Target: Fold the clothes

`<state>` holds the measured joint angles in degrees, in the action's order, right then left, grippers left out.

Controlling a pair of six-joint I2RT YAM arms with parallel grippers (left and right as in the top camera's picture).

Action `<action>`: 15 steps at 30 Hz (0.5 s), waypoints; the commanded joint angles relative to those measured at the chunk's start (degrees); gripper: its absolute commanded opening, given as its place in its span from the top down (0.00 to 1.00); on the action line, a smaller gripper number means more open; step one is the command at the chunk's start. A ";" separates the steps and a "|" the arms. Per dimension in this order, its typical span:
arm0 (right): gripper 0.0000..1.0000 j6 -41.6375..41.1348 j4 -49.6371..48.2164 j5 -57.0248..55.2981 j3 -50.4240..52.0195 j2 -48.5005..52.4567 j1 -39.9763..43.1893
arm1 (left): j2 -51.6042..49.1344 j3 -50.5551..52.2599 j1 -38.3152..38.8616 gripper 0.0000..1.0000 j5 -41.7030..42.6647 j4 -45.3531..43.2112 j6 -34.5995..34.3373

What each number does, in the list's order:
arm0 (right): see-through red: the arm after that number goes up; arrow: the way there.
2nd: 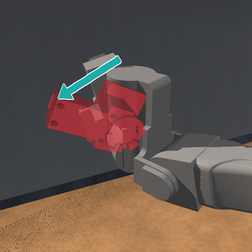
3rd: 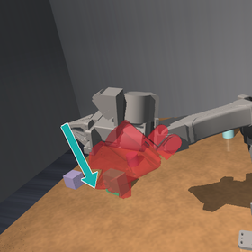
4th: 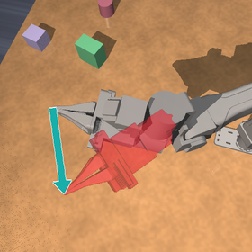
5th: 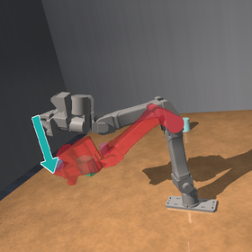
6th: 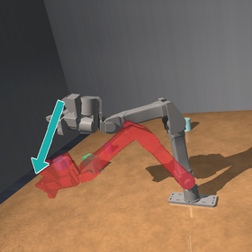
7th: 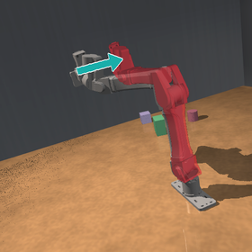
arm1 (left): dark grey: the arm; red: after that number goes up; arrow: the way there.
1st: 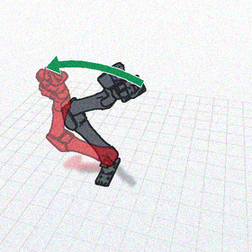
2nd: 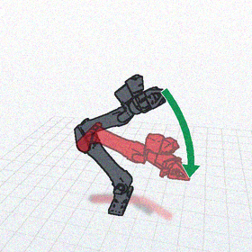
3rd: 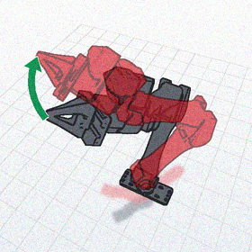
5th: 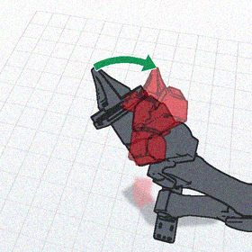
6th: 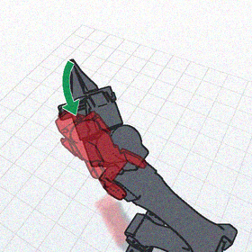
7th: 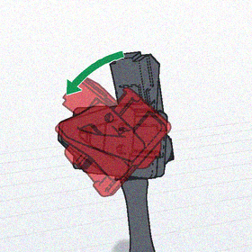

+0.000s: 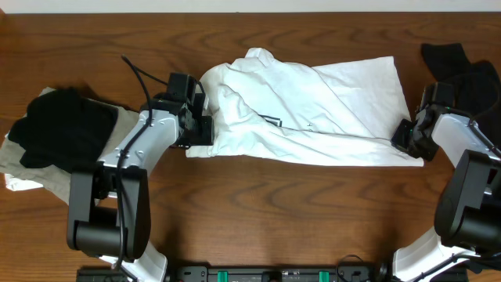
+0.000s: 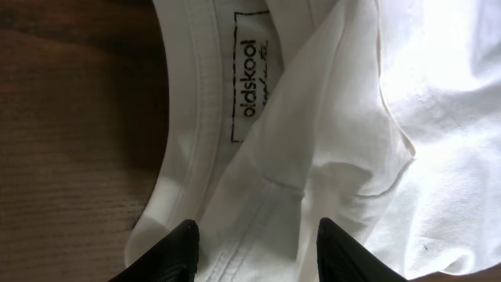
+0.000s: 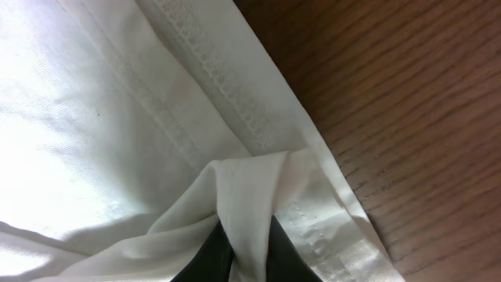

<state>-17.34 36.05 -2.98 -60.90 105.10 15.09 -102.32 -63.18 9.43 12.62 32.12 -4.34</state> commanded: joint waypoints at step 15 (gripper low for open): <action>0.89 0.70 0.28 -0.24 0.07 0.39 0.28 | -2.47 0.72 -0.72 0.94 -16.92 -0.87 0.55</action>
<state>-17.34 36.16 -2.98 -60.90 105.10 15.09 -104.12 -63.16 9.39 4.25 31.24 -2.96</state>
